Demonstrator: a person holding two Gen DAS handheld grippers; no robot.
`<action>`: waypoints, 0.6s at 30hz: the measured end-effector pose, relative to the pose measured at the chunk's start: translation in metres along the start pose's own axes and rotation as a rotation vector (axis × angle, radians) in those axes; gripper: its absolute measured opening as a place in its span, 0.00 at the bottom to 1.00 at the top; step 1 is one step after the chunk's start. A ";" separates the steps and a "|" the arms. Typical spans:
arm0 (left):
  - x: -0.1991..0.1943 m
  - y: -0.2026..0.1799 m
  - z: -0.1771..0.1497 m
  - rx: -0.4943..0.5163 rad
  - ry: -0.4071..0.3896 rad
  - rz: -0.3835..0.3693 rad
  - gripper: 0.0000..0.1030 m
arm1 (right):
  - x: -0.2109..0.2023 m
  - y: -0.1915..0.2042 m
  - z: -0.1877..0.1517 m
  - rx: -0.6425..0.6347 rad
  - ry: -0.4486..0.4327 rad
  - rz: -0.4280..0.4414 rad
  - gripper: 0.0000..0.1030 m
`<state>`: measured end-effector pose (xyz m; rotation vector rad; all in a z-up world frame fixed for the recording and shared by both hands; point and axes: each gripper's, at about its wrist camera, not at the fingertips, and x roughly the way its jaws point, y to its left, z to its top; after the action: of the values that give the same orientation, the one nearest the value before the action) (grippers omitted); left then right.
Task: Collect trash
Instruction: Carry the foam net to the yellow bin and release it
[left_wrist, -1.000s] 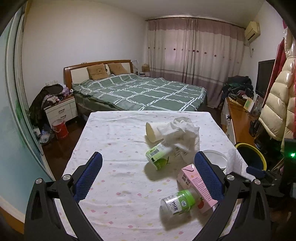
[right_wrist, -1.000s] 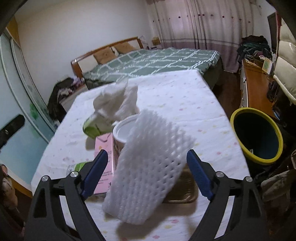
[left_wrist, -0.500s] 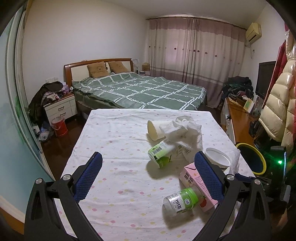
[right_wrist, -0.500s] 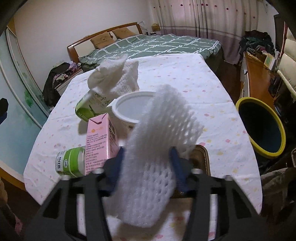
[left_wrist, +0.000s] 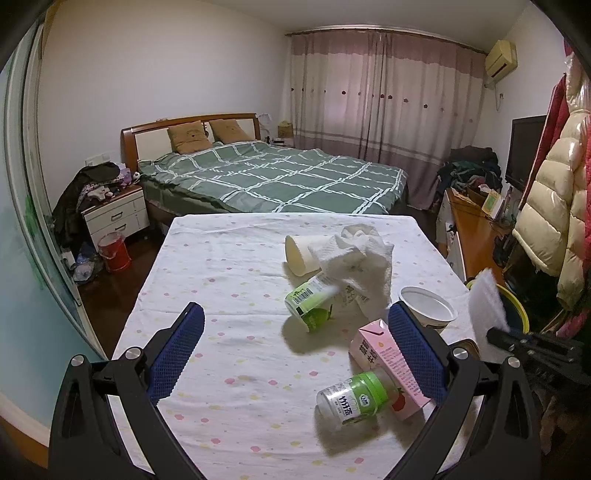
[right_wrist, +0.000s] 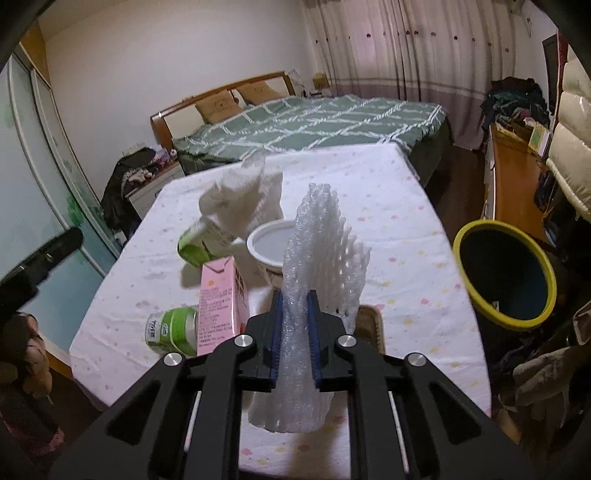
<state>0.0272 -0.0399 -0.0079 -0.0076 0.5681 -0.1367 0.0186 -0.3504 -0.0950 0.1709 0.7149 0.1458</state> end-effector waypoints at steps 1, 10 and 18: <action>0.001 -0.002 0.000 0.003 0.001 -0.002 0.95 | -0.003 -0.003 0.002 0.003 -0.010 -0.004 0.12; 0.007 -0.014 0.000 0.020 0.016 -0.009 0.95 | -0.015 -0.060 0.030 0.058 -0.111 -0.151 0.12; 0.018 -0.031 0.002 0.042 0.035 -0.016 0.95 | 0.024 -0.155 0.054 0.135 -0.076 -0.341 0.12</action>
<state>0.0392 -0.0735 -0.0149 0.0315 0.6002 -0.1641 0.0835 -0.5026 -0.1022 0.1801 0.6683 -0.2335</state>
